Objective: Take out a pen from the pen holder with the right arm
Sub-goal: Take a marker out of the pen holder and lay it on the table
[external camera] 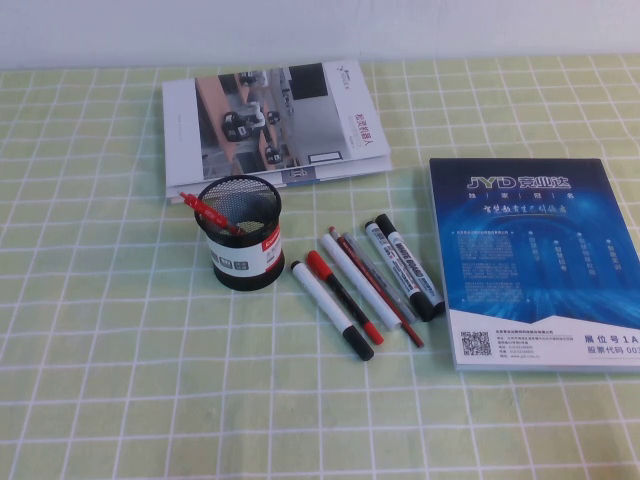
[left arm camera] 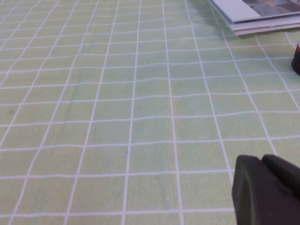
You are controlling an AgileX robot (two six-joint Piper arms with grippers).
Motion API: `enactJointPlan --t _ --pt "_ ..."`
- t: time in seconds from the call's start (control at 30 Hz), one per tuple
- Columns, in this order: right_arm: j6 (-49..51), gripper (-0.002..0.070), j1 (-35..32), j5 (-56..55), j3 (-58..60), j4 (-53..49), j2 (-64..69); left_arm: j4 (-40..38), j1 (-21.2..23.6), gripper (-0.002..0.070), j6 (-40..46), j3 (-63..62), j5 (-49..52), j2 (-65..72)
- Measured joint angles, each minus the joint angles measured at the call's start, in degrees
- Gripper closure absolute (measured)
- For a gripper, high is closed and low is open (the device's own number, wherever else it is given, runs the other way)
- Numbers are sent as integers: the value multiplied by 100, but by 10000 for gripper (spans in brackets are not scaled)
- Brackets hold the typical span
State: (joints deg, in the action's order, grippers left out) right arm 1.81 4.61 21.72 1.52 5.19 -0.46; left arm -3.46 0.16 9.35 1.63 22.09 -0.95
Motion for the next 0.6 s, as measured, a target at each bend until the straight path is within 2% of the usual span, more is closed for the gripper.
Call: enactJointPlan --t 0.6 --pt "0 689 0 0 0 176 0 0 0 680 0 0 0 0"
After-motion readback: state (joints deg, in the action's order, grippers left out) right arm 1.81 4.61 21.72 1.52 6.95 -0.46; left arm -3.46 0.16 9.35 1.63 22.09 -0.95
